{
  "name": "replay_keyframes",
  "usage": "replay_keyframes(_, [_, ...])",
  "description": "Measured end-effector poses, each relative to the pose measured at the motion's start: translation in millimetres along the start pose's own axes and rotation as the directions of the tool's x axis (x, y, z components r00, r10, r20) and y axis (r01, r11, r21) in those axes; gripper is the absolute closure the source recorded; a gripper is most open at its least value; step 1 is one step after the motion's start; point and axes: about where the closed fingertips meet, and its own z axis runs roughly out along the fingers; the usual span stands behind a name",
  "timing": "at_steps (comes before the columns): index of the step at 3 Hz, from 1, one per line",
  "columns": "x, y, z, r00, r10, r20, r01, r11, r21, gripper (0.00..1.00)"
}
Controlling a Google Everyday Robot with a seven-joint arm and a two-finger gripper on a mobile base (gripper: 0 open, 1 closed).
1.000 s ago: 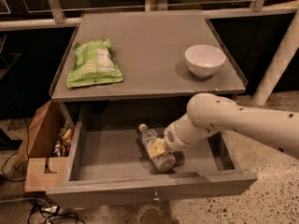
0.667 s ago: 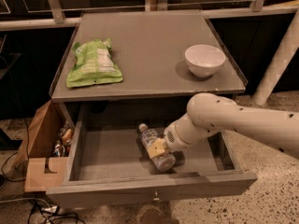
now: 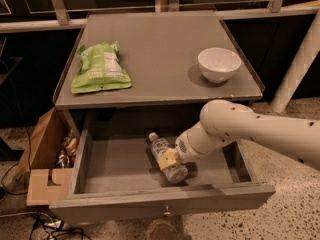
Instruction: Place blue plastic bottle into top drawer
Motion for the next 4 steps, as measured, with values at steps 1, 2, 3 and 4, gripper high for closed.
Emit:
replay_keyframes(1, [0.0, 0.0, 0.0, 1.0, 0.0, 0.0, 0.0, 1.0, 0.0, 0.34])
replay_keyframes(2, [0.0, 0.0, 0.0, 1.0, 0.0, 0.0, 0.0, 1.0, 0.0, 0.12])
replay_keyframes(3, [0.0, 0.0, 0.0, 1.0, 0.0, 0.0, 0.0, 1.0, 0.0, 0.0])
replay_keyframes(4, [0.0, 0.0, 0.0, 1.0, 0.0, 0.0, 0.0, 1.0, 0.0, 0.0])
